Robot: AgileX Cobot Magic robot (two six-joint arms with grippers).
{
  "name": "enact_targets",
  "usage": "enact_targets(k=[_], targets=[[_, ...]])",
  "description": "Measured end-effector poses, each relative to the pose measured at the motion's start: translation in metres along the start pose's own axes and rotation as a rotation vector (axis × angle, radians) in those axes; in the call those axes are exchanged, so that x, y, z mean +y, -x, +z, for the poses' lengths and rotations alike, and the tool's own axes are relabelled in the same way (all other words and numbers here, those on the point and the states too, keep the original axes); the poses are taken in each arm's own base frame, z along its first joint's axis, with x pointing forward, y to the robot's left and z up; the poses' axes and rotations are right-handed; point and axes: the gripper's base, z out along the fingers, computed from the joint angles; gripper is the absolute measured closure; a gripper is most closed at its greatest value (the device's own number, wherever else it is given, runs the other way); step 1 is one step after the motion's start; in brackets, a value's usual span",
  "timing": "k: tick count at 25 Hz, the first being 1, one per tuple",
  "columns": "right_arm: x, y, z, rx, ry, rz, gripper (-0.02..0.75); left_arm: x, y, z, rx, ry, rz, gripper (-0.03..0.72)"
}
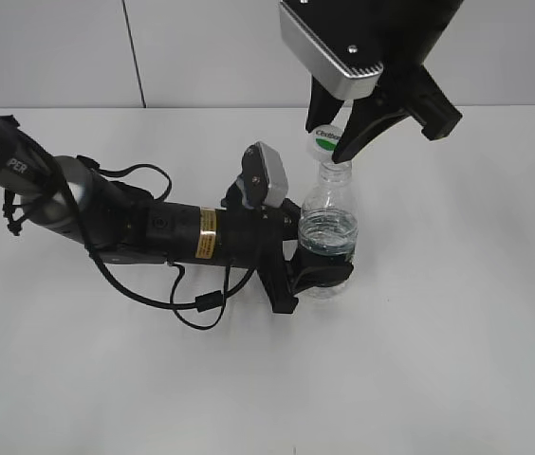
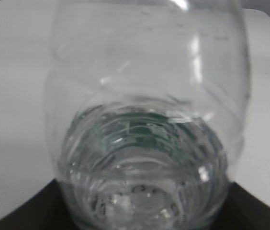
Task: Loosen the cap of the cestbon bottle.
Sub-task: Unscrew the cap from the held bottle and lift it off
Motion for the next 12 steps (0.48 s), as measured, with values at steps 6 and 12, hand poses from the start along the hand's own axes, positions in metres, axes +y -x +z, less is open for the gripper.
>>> enact_targets(k=[6, 12], targets=[[0.002, 0.006, -0.020, -0.001, -0.048, 0.237, 0.444, 0.000, 0.000, 0.000, 0.000, 0.000, 0.000, 0.279], [0.009, 0.004, -0.046, 0.092, -0.122, 0.719, 0.444, 0.000, 0.000, 0.000, 0.000, 0.000, 0.000, 0.279]])
